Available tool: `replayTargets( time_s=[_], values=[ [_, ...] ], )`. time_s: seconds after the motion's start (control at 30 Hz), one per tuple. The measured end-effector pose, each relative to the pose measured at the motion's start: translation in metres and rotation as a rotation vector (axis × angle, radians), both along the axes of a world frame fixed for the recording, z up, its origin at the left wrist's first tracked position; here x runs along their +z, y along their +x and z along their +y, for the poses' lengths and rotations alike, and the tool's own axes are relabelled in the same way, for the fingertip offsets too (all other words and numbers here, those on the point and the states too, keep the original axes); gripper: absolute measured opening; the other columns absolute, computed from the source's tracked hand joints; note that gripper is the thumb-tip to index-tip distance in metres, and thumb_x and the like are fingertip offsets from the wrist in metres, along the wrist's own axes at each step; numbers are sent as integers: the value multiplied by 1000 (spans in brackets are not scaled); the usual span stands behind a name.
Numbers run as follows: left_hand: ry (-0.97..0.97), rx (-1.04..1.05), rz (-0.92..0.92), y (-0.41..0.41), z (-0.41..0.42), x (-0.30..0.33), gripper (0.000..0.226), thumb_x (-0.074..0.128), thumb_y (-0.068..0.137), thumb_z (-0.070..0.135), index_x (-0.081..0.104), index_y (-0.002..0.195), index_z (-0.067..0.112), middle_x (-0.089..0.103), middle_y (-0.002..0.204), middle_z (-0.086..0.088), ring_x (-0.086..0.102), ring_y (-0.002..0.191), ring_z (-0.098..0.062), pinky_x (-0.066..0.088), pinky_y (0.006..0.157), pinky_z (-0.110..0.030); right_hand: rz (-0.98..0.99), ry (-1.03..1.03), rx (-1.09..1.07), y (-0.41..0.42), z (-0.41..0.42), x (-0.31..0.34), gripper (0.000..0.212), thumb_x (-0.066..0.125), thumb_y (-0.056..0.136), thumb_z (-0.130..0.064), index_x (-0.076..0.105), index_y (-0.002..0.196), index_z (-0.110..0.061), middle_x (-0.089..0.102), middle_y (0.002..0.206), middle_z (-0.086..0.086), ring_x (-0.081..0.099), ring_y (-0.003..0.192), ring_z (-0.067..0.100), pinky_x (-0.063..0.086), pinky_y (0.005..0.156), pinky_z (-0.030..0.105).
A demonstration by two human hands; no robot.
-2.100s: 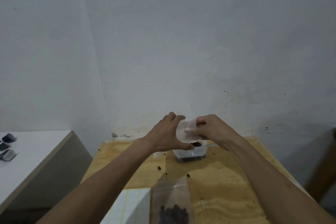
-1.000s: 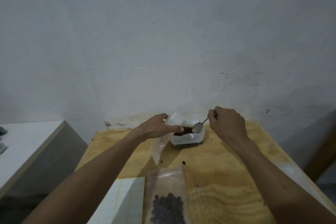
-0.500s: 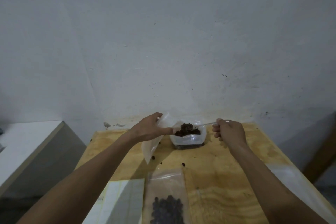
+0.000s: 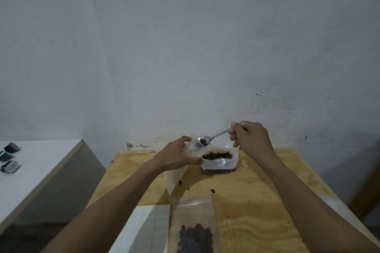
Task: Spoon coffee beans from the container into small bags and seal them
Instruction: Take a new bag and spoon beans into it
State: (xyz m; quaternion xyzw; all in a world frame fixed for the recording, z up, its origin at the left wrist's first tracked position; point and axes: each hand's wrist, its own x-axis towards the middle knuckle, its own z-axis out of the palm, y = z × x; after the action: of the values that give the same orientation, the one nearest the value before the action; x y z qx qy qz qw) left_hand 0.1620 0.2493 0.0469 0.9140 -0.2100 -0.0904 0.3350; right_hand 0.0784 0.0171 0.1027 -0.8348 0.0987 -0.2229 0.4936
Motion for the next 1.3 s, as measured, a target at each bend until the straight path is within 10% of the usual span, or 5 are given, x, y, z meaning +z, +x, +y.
replayTargets(
  time_s=[0.17, 0.43, 0.73, 1.3],
  values=[
    [0, -8, 7, -1, -7, 0, 93, 81, 72, 62, 41, 149, 26, 60, 131, 1, 61, 106, -18, 49, 74, -26, -96, -258, 1, 3, 5, 9, 37, 51, 103, -35, 73, 80, -15, 71, 65, 1, 68, 60, 22, 59, 63, 39],
    [-47, -6, 151, 7, -24, 3, 83, 82, 69, 66, 52, 137, 30, 61, 126, 5, 61, 110, -17, 53, 101, -43, 140, -562, -215, 3, -34, -26, 42, 45, 104, -32, 61, 72, -11, 58, 61, 3, 56, 58, 25, 41, 52, 31],
    [-124, -33, 121, 10, -42, 15, 82, 83, 73, 61, 52, 140, 26, 63, 125, 6, 62, 110, -16, 54, 99, -39, 333, 254, -213, 8, -35, -85, 36, 52, 100, -23, 75, 79, -6, 76, 73, 13, 65, 60, 28, 52, 59, 36],
    [51, 3, -36, -3, 7, 8, 93, 82, 79, 53, 36, 154, 21, 48, 152, -6, 51, 129, -22, 42, 91, -28, 182, 305, -104, 6, -28, -10, 29, 59, 97, -24, 75, 81, -6, 77, 72, 6, 64, 55, 19, 50, 54, 30]
  ],
)
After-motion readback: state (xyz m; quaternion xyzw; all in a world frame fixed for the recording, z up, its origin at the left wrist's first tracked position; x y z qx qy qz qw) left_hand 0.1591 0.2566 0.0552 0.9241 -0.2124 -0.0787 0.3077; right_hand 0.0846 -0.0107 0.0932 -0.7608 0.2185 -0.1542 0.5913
